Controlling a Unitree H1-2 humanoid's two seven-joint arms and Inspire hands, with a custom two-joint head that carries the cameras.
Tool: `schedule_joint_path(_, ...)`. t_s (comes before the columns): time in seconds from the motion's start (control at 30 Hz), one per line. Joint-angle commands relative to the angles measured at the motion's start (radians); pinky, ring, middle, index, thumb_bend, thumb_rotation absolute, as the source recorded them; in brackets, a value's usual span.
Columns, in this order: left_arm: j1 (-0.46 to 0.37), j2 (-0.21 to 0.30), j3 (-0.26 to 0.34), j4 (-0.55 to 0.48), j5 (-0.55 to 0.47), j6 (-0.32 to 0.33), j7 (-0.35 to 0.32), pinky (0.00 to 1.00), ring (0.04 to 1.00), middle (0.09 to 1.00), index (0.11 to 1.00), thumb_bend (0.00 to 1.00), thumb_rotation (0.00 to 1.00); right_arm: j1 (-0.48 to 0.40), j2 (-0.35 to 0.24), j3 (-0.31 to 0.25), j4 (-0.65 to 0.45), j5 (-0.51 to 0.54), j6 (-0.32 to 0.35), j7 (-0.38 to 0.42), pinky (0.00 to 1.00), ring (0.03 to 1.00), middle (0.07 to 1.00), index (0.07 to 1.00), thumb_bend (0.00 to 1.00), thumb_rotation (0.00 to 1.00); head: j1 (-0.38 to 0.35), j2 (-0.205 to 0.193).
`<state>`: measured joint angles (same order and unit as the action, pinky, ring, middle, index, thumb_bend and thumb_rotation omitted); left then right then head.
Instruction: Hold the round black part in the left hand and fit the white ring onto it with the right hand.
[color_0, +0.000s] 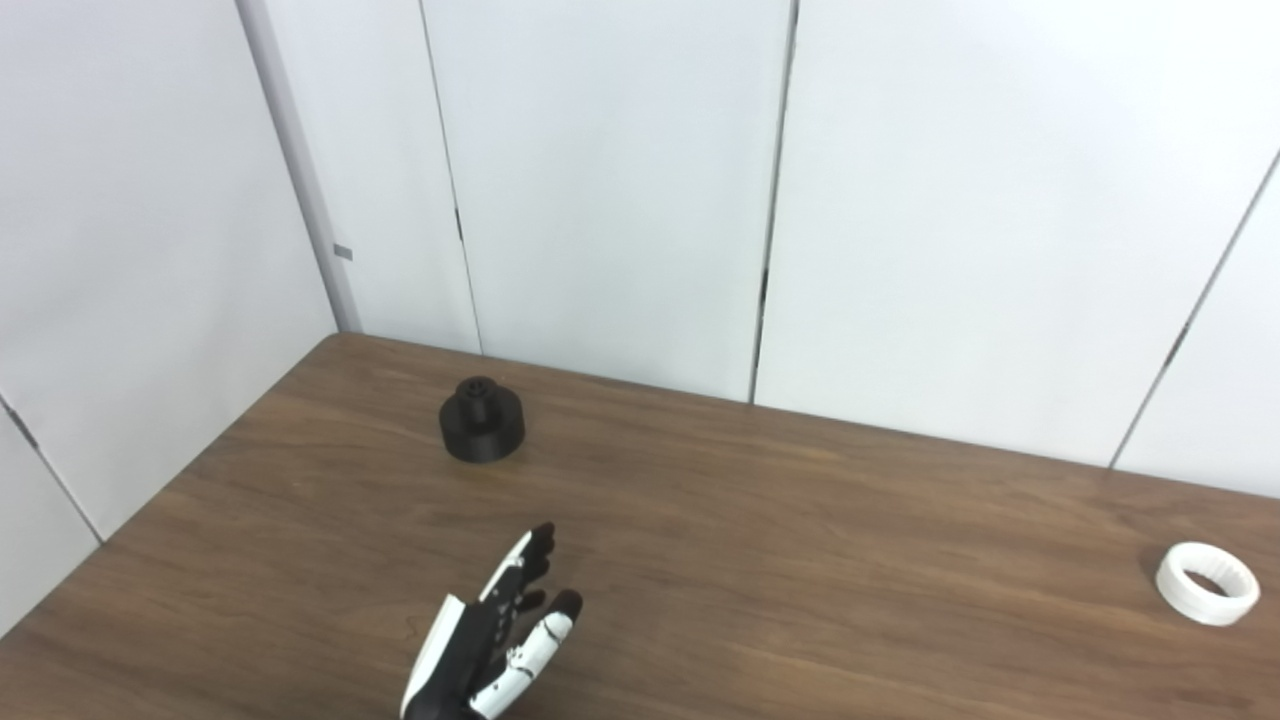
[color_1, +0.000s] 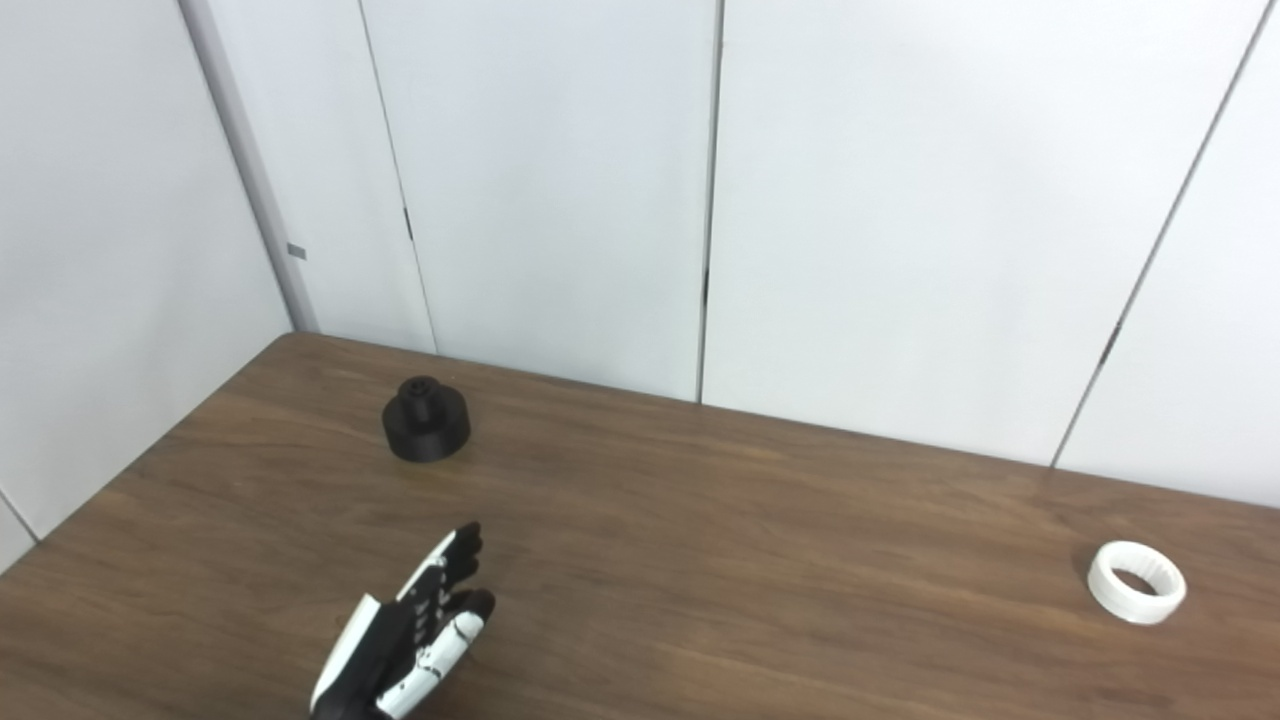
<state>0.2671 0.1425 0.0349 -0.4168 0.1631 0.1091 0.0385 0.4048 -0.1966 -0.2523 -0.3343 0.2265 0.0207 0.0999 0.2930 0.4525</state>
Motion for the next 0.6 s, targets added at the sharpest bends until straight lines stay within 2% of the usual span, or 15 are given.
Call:
schedule_joint_path(0.0,-0.062,0.025,0.033,-0.065,0.027,0.002,0.012,0.92,0.950,0.956,0.956,0.70,0.50,-0.006,-0.014,-0.005,-0.011,-0.004,-0.031,0.004,1.00,1.000,1.000,1.000,0.56,0.99,-0.002,0.003)
schedule_joint_path(0.1,-0.109,0.034,0.066,-0.097,0.049,0.062,0.006,0.93,0.963,0.965,0.950,0.76,0.42,-0.003,-0.013,-0.005,-0.018,-0.004,-0.024,0.002,1.00,1.000,1.000,1.000,0.56,0.99,-0.004,0.005)
schedule_joint_path(0.17,-0.141,0.047,0.081,-0.114,0.085,0.110,0.002,0.98,0.993,0.987,0.947,0.79,0.40,-0.002,-0.014,-0.005,-0.020,-0.007,-0.024,0.002,1.00,1.000,1.000,1.000,0.57,0.98,-0.003,0.010)
schedule_joint_path(0.23,-0.176,0.081,0.085,-0.120,0.173,0.182,-0.007,1.00,0.999,0.995,0.944,0.80,0.38,-0.001,-0.017,-0.004,-0.021,-0.012,-0.030,0.005,1.00,1.000,1.000,1.000,0.57,0.97,-0.003,0.012)
schedule_joint_path(0.37,-0.218,0.140,0.078,-0.095,0.320,0.249,-0.021,0.99,1.000,0.999,0.943,0.80,0.39,0.000,-0.012,-0.006,-0.024,-0.011,-0.034,0.003,1.00,1.000,1.000,0.999,0.55,0.97,-0.012,0.024)
schedule_joint_path(0.5,-0.260,0.200,0.084,-0.025,0.396,0.263,-0.019,0.94,1.000,0.998,0.938,0.84,0.38,0.003,-0.012,-0.001,-0.027,-0.020,-0.041,0.005,1.00,1.000,1.000,1.000,0.55,0.97,-0.018,0.026)
schedule_joint_path(0.57,-0.279,0.229,0.088,0.016,0.415,0.250,-0.014,0.92,1.000,0.997,0.942,0.87,0.36,0.006,-0.010,0.001,-0.036,-0.033,-0.032,-0.001,1.00,1.000,1.000,0.999,0.56,0.98,-0.018,0.027)
